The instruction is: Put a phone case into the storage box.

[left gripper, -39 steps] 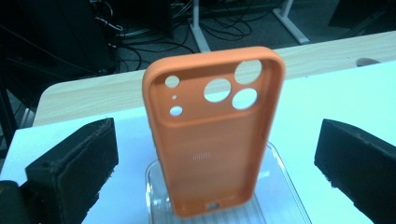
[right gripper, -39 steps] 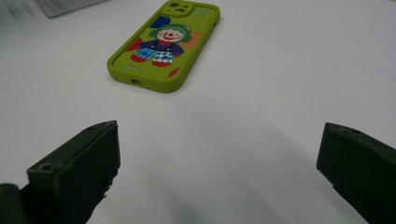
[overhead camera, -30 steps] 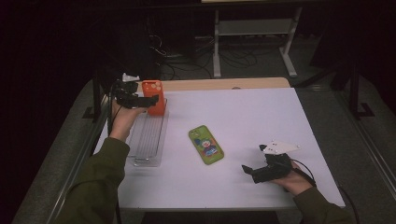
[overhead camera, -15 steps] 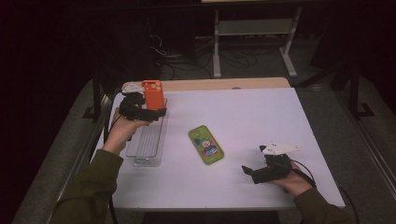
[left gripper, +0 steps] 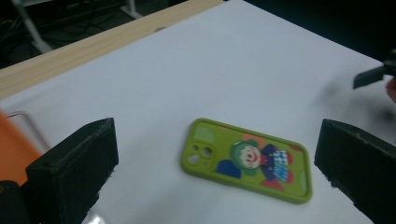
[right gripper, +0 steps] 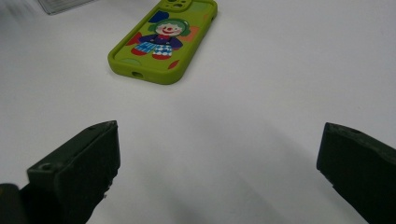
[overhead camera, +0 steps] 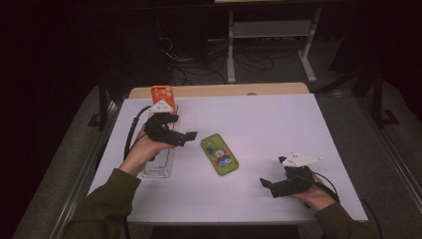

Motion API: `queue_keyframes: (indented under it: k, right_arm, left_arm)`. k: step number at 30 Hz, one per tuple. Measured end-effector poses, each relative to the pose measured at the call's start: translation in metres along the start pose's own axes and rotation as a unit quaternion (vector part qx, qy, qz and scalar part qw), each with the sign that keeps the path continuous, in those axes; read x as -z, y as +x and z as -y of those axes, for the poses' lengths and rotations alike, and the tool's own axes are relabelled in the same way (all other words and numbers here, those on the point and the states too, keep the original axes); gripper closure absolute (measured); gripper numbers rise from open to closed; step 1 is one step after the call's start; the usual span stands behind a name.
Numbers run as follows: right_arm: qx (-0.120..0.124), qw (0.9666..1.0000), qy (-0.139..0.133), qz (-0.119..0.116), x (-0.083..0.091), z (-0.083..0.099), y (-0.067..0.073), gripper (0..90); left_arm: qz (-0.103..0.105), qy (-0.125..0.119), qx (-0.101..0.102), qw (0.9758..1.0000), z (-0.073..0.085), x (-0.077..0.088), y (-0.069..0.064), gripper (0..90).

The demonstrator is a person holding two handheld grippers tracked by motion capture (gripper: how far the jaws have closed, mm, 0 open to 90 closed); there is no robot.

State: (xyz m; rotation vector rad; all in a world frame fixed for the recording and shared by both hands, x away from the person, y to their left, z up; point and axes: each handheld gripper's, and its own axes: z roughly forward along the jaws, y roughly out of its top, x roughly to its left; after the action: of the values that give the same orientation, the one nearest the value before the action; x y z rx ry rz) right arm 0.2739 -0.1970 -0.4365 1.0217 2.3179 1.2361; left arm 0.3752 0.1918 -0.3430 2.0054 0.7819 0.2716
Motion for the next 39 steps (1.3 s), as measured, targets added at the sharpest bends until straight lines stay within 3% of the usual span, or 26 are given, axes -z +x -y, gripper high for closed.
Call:
queue_keyframes:
  k: [8,13,24,30,34,39]
  right_arm:
    - [0.000,1.0000,-0.002,-0.003,0.002,-0.003,0.002,0.0]
    - [-0.003,1.0000,0.000,-0.005,0.001,-0.004,0.002,0.0]
    - [-0.019,0.9998,0.004,-0.003,0.000,-0.011,0.002,0.0]
    - [-0.017,0.9997,0.018,0.004,0.000,-0.016,0.004,0.0]
    - [-0.025,0.9996,0.011,0.007,0.001,-0.023,0.004,0.0]
    - [-0.030,0.9989,0.032,0.015,-0.004,-0.033,0.005,0.0]
  left_arm:
    - [0.034,0.006,-0.022,0.9992,0.010,-0.012,-0.024,0.0]
    - [0.051,0.013,-0.040,0.9978,0.020,-0.014,-0.032,0.0]
    - [0.083,0.025,-0.056,0.9947,0.045,-0.026,-0.051,0.0]
    - [0.085,0.019,-0.059,0.9945,0.050,-0.025,-0.052,0.0]
    - [0.086,0.013,-0.059,0.9944,0.050,-0.024,-0.053,0.0]
    - [0.092,0.011,-0.055,0.9942,0.050,-0.024,-0.053,0.0]
